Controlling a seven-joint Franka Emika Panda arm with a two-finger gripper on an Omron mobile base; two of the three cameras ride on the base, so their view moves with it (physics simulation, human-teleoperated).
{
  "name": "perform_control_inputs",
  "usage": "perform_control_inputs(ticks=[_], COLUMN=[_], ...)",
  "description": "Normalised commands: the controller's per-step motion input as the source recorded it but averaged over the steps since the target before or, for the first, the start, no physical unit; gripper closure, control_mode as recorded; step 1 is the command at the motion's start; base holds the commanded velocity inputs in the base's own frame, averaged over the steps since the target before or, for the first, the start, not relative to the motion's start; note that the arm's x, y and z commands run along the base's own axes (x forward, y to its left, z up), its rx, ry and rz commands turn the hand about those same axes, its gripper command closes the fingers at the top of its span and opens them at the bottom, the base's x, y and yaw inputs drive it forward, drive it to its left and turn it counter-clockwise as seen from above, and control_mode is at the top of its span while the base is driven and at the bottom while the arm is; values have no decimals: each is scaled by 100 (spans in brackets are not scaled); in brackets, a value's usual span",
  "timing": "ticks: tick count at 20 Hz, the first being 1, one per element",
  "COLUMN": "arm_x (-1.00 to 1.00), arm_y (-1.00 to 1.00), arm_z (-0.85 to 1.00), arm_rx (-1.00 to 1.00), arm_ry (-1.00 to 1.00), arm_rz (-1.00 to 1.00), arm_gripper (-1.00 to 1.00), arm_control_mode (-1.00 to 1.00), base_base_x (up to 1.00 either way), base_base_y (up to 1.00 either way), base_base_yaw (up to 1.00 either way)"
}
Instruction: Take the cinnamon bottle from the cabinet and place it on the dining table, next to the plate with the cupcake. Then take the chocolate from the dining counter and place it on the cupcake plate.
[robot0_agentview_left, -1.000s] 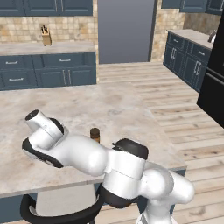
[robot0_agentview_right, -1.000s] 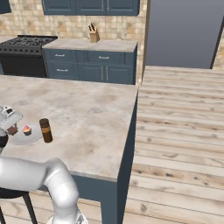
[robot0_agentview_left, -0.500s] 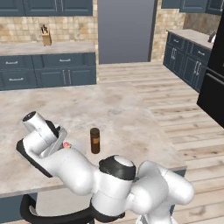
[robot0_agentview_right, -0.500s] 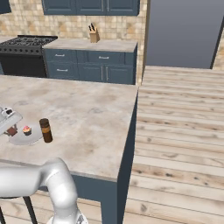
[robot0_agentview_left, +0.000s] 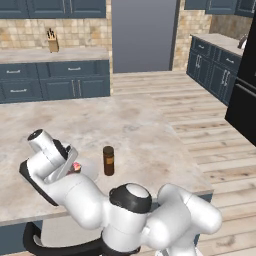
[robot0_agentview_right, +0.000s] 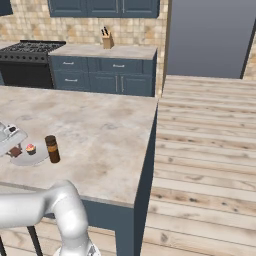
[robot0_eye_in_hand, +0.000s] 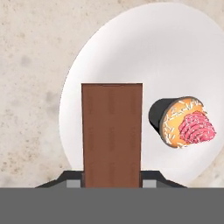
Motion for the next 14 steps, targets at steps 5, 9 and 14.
perform_control_inputs(ticks=[5,9,14], arm_x=[0,-9,-67], arm_y=[-3,-15,-7], arm_z=[3,50,100], arm_rx=[0,0,0], arm_ry=[-5,-10,-10], arm_rz=[0,0,0], arm_gripper=[-100,-100,-100], arm_control_mode=[-100,-100,-100], base_base_x=[0,0,0], base_base_y=[0,0,0], base_base_yaw=[0,0,0])
